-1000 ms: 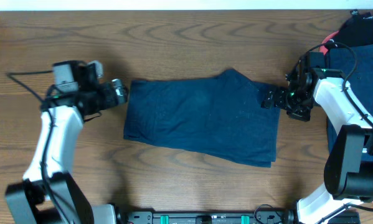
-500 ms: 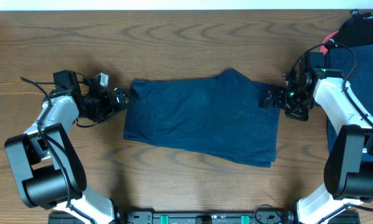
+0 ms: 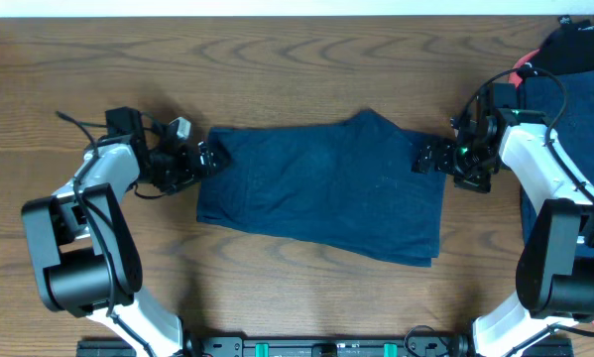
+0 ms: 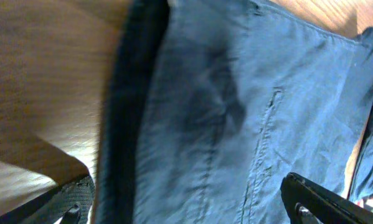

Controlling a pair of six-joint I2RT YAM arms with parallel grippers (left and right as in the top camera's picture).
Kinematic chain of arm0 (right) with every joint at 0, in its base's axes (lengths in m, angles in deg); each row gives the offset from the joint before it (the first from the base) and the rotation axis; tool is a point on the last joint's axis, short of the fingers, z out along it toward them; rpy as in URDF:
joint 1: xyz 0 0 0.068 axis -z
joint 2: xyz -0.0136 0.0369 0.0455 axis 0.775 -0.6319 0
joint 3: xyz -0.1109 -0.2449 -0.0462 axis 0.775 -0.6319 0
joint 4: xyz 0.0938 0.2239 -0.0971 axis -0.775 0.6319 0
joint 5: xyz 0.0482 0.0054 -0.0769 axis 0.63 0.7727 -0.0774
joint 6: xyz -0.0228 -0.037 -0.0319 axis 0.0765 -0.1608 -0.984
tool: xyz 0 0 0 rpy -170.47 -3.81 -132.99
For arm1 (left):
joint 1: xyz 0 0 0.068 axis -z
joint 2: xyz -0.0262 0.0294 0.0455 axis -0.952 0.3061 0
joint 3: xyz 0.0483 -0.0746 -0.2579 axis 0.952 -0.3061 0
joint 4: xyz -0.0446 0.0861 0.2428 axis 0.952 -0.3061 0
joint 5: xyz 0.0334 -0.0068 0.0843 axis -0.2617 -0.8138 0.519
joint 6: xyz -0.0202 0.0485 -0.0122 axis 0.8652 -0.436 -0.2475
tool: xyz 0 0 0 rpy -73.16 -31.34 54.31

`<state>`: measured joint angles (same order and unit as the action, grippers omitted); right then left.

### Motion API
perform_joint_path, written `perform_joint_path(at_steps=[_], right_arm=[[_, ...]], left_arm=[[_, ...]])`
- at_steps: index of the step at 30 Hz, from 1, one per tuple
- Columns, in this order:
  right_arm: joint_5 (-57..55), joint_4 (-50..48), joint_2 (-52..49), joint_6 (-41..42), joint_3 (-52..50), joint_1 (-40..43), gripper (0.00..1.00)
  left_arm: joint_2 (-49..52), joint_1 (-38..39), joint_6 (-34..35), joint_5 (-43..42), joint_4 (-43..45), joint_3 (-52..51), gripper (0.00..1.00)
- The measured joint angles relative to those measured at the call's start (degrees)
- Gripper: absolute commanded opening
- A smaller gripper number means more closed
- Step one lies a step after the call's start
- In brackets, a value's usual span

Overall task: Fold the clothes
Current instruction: 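Reach the left gripper to the pants' left edge and grasp it, then lift the left edge with the left gripper and fold it rightward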

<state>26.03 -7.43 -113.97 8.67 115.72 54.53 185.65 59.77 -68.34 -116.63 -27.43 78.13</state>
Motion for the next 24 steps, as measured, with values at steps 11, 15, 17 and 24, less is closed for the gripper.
perform_joint_path(at_steps=[11, 15, 17, 24], right_arm=[[0.0, 0.5, 0.0, 0.0, 0.0, 0.0, 0.99], [0.0, 1.0, 0.0, 0.0, 0.0, 0.0, 0.99], [0.1, 1.2, 0.0, 0.0, 0.0, 0.0, 0.99], [0.2, 2.0, 0.0, -0.2, 0.0, 0.0, 0.99]], left_arm=[[1.8, 4.4, -0.8, -1.0, -1.8, 0.9, 0.62], [3.0, 4.4, -0.9, 0.3, -2.0, 0.3, 0.2], [3.4, 4.5, -0.7, 0.8, -1.9, 0.0, 0.06], [3.8, 4.3, -0.7, 1.3, -1.7, -0.1, 0.06]])
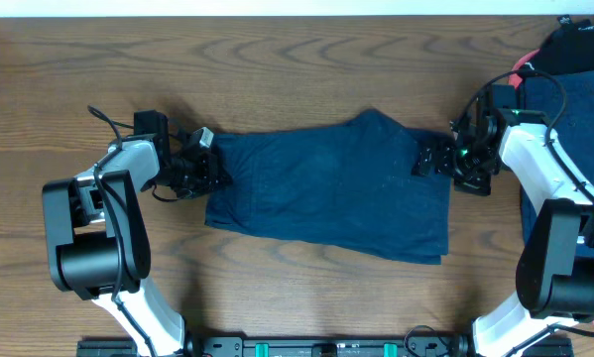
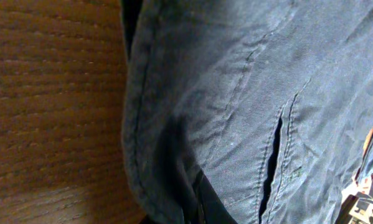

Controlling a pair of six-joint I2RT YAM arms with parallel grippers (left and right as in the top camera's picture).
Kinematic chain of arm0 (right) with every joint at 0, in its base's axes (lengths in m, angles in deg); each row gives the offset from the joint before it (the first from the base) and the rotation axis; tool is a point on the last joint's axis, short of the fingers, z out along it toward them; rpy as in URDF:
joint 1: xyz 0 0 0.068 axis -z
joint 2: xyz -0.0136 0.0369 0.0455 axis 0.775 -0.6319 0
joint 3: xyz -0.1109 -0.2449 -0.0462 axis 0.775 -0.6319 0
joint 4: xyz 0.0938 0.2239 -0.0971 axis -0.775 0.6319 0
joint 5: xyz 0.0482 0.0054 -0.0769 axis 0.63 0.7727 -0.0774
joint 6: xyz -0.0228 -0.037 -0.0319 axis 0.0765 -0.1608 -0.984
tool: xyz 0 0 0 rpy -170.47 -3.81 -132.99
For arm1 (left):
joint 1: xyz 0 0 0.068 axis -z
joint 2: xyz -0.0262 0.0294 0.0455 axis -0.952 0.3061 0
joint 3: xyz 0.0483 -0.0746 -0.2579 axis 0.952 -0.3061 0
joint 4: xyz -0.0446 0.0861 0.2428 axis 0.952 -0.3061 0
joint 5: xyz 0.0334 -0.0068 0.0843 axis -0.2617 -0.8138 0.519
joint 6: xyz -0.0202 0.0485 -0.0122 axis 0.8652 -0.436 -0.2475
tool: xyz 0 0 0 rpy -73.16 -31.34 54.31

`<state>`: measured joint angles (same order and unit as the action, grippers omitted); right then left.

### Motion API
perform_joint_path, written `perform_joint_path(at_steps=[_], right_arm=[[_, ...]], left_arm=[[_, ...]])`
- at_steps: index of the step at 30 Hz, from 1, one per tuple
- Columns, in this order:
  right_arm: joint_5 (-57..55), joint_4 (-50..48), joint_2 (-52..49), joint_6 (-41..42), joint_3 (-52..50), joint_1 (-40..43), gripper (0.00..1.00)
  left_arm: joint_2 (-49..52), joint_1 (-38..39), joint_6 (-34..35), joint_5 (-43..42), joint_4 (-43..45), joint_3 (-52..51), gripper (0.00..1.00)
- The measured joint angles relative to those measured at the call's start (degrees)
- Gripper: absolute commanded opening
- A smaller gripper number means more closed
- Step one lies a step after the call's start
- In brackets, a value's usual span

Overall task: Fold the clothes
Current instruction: 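Lift the left edge with the left gripper and fold it rightward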

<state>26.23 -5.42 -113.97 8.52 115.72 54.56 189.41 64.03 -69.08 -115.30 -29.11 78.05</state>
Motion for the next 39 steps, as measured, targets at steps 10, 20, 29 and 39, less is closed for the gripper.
perform_joint_path(at_steps=[10, 20, 29, 39], right_arm=[[0.1, 0.0, 0.0, 0.0, 0.0, 0.0, 0.99], [2.9, -4.3, 0.0, 0.3, 0.0, -1.0, 0.99], [-6.7, -8.9, 0.0, 4.2, 0.0, -5.1, 0.88], [-11.5, -11.3, 0.0, 7.6, -0.4, -5.3, 0.49]], left_arm=[[0.0, -6.2, 2.8, 5.8, -9.1, 5.4, 0.06], [-0.1, -6.1, 5.6, 15.6, -19.9, 17.4, 0.06], [-5.9, 0.6, 5.8, 18.3, -26.2, 25.3, 0.06], [-17.1, 10.8, 6.6, 22.6, -28.5, 27.0, 0.06]])
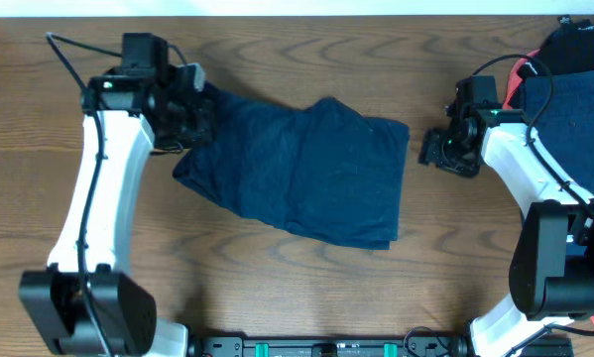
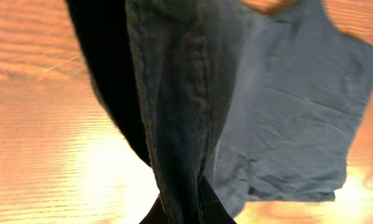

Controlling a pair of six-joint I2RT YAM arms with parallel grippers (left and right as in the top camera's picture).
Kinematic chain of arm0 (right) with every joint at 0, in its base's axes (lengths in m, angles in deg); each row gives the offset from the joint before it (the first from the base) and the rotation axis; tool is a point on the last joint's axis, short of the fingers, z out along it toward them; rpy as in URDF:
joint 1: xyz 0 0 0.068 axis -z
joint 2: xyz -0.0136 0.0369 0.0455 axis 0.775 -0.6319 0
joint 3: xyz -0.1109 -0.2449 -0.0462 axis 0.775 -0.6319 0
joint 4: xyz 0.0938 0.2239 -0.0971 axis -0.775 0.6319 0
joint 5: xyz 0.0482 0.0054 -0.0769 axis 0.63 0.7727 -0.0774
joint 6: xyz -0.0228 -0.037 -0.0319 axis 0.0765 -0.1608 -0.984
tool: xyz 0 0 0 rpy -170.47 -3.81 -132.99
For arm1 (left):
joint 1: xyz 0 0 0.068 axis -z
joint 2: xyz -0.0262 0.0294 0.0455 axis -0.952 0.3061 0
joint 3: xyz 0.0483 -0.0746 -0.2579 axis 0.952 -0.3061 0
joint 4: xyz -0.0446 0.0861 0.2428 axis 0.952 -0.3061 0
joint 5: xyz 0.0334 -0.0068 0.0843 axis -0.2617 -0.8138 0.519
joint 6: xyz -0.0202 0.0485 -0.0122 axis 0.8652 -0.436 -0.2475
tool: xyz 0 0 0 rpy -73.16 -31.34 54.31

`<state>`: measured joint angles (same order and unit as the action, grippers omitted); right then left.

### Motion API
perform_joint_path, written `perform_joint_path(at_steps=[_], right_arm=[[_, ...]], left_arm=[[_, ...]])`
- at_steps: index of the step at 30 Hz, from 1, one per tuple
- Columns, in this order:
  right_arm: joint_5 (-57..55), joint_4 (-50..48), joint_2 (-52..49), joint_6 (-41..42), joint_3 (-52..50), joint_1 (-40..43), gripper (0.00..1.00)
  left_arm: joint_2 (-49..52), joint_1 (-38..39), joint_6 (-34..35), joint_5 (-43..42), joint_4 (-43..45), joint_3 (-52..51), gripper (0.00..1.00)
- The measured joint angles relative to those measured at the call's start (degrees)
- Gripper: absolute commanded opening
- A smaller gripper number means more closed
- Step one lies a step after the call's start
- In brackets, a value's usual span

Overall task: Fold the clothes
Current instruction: 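Lift the left edge with the left gripper and fold it rightward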

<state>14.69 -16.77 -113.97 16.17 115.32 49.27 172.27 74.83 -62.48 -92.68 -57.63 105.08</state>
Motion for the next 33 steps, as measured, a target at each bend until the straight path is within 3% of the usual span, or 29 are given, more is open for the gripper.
perform_joint_path(at_steps=[8, 12, 26, 33], right_arm=[[0.1, -4.7, -0.8, 1.0, -2.8, 0.0, 0.48], [0.3, -6.2, -1.7, 1.8, -3.7, 0.0, 0.41], [0.5, -8.6, -4.9, 4.2, -3.8, -0.7, 0.42], [0.8, -8.4, -5.0, 4.4, -3.3, -0.8, 0.5]], left_arm=[[-3.0, 11.1, 0.9, 1.1, 1.3, 0.0, 0.06], [-2.6, 15.1, 2.3, 1.7, 4.0, 0.0, 0.06], [-2.2, 25.2, 7.5, 1.9, 12.8, 0.0, 0.06], [-2.2, 23.8, 9.9, 13.4, 8.5, 0.0, 0.06]])
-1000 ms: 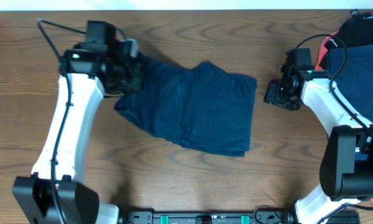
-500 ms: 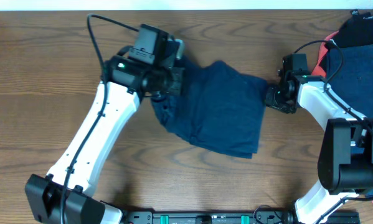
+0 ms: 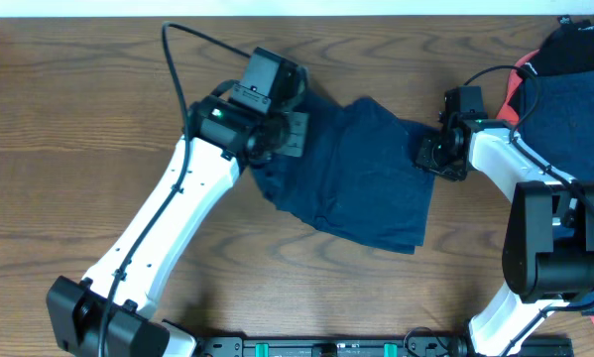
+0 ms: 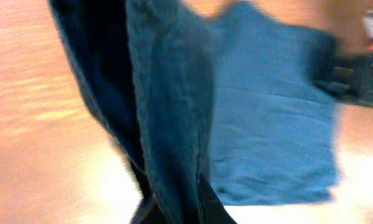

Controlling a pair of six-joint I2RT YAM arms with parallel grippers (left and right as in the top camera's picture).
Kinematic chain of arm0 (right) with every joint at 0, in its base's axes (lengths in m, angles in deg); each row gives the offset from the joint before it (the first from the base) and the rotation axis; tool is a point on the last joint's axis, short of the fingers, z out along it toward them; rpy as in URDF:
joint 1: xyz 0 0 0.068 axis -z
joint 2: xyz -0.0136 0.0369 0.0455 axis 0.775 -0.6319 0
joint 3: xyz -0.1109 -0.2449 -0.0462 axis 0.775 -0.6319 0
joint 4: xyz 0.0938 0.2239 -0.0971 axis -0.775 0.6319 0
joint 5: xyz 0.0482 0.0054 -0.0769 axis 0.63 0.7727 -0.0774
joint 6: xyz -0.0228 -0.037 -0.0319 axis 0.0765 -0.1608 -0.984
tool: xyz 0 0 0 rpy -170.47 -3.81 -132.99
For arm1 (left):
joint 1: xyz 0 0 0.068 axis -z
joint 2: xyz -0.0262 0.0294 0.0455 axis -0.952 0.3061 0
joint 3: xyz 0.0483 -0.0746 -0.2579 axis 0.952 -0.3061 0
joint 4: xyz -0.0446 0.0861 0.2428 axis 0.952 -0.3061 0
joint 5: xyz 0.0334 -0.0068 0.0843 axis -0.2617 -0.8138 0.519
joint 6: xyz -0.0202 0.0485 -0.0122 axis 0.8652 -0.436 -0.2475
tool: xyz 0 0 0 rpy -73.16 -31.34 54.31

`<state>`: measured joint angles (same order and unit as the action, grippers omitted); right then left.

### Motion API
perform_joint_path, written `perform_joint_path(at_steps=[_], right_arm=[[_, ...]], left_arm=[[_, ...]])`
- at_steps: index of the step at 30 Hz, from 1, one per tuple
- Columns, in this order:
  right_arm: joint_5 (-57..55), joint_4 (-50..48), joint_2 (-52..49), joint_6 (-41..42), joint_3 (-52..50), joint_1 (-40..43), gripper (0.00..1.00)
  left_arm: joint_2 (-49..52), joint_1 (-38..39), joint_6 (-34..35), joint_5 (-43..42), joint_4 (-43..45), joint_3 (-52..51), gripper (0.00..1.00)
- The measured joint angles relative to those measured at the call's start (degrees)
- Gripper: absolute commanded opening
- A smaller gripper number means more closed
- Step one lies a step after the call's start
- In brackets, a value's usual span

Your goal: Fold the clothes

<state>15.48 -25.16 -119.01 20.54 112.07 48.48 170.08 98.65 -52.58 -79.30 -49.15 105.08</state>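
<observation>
A dark blue garment point(image 3: 376, 188) lies on the wooden table point(image 3: 98, 198), and its left part is lifted. My left gripper point(image 3: 282, 127) is shut on that left edge and holds it up over the garment's left half. In the left wrist view the held cloth point(image 4: 167, 106) hangs in a fold from the gripper point(image 4: 186, 211), with the flat part point(image 4: 273, 124) beyond. My right gripper point(image 3: 430, 154) sits at the garment's right edge, touching it. Whether it grips the cloth cannot be told.
A pile of other clothes point(image 3: 569, 64), black, red and blue, lies at the table's far right corner behind the right arm. The left arm's cable point(image 3: 178, 59) loops over the table's back left. Bare wood lies to the left and in front.
My left gripper has moved to the right with the garment's left edge, from the table's back left to above the garment. The garment lies further right, its right edge now against the right gripper.
The garment first lay flat between both grippers, the left one open around its left edge. Then the left gripper was shut on that edge. Later it held the edge raised at the back left, the cloth clear of the right gripper. Now the edge hangs over the garment.
</observation>
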Motion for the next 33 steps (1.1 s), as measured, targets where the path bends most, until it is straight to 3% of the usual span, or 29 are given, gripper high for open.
perform_joint_path(at_steps=[1, 3, 13, 20, 24, 30, 33], right_arm=[[0.0, 0.6, -0.1, 0.1, 0.3, 0.0, 0.55], [0.3, 2.2, -0.2, -0.2, 1.1, 0.0, 0.81], [5.5, 4.4, -0.2, -2.8, 6.3, 0.2, 0.93], [6.0, 4.2, -0.2, -2.8, 6.3, 0.2, 0.94], [5.9, 3.2, -0.2, -2.9, 6.3, 0.2, 0.86], [1.8, 1.0, -0.7, -2.1, 6.3, -1.0, 0.49], [0.7, 1.1, -1.5, -1.2, 6.3, -2.6, 0.43]], left_arm=[[0.0, -1.0, 0.2, 1.7, -1.0, 0.0, 0.06], [0.0, -3.9, 0.7, 4.2, -3.0, 0.0, 0.06], [0.1, -18.9, 0.7, 9.2, -8.0, 0.0, 0.06], [0.1, -20.0, -1.0, 9.6, -8.0, 0.0, 0.06], [0.2, -18.3, -1.6, 9.5, -8.1, 0.7, 0.06], [0.2, -10.6, -1.6, 8.7, -7.4, 6.8, 0.06], [0.2, -6.7, -0.9, 8.3, -5.9, 8.0, 0.06]])
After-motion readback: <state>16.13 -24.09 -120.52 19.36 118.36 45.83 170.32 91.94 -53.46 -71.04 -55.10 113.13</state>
